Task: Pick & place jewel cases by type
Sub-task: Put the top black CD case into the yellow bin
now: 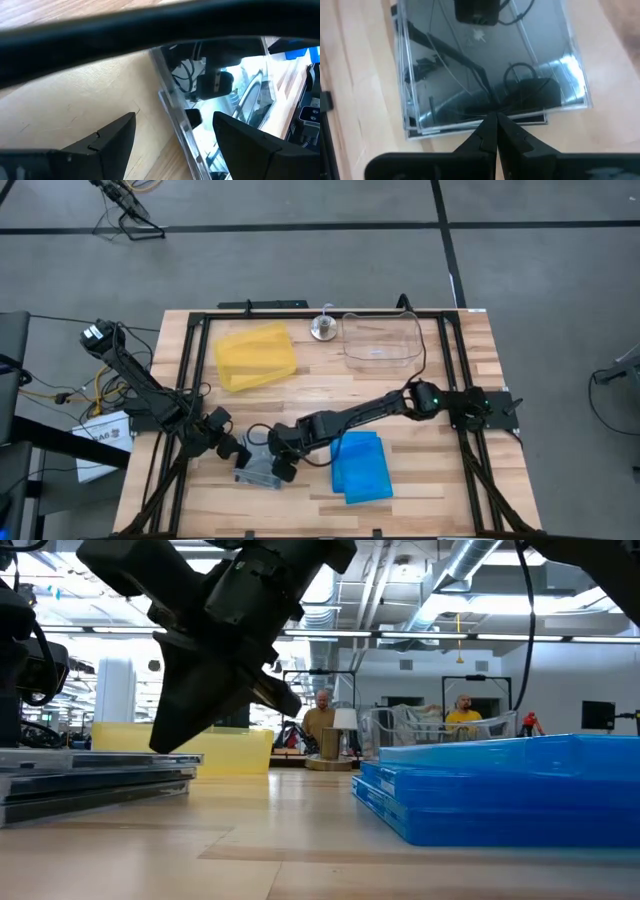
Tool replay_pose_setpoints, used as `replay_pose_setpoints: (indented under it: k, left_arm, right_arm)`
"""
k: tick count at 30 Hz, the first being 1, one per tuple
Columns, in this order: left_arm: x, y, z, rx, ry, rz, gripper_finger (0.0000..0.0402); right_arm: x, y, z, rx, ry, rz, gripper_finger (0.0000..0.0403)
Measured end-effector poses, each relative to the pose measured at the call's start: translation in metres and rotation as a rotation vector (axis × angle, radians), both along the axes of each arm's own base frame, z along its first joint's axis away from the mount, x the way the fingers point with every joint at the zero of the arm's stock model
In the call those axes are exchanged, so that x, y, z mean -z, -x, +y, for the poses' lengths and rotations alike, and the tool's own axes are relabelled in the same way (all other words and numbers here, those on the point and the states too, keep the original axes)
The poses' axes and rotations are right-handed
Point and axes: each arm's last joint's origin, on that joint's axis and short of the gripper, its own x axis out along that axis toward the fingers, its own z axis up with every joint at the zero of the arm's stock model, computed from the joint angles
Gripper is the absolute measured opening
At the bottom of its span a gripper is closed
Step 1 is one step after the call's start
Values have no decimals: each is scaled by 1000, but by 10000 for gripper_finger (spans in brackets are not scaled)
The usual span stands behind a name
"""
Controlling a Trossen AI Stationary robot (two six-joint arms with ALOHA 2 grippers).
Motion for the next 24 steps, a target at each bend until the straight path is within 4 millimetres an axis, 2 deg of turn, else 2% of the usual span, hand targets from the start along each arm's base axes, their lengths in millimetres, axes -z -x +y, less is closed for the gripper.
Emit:
replay_pose_setpoints:
  k: [13, 18, 24]
  left_arm:
    - [0, 0, -1, 13, 12, 9, 261]
    - [0, 0, -1, 13, 12, 9, 261]
    - [0, 0, -1, 12, 12, 8, 261]
  right_arm:
    - [-1, 1, 6, -10, -1, -8, 0]
    - [-4, -7, 0, 4, -20, -81, 0]
    - [-4, -12, -16, 36, -22, -89, 0]
